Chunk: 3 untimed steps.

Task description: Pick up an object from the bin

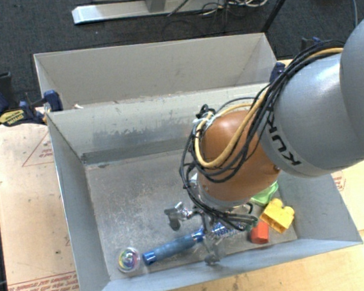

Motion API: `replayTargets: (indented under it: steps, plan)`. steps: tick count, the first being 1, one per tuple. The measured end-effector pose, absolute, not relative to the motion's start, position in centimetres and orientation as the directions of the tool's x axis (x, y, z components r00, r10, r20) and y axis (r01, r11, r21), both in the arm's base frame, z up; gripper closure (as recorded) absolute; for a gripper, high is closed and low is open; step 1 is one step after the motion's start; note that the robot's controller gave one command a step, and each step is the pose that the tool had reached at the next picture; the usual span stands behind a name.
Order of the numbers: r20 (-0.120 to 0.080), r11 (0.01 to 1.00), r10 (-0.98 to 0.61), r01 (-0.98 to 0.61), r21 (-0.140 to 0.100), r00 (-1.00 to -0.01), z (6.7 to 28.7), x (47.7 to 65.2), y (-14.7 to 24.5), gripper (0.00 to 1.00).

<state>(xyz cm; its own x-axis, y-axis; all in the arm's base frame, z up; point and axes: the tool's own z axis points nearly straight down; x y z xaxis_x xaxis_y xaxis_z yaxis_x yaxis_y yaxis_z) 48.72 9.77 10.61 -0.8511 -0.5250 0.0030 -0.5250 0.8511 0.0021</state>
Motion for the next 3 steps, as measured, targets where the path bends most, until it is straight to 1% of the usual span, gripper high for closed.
replayTargets:
  steps: [1,2,3]
  plan:
    - [-0.011,0.814,-0.581,-0.581,-0.004,-0.814,7.05,49.35,9.64,0.0]
    - [-0.002,0.814,-0.58,-0.58,0.001,-0.814,7.01,49.05,9.6,1.0]
    - [-0.002,0.815,-0.58,-0.58,0.001,-0.815,7.01,49.05,9.6,1.0]
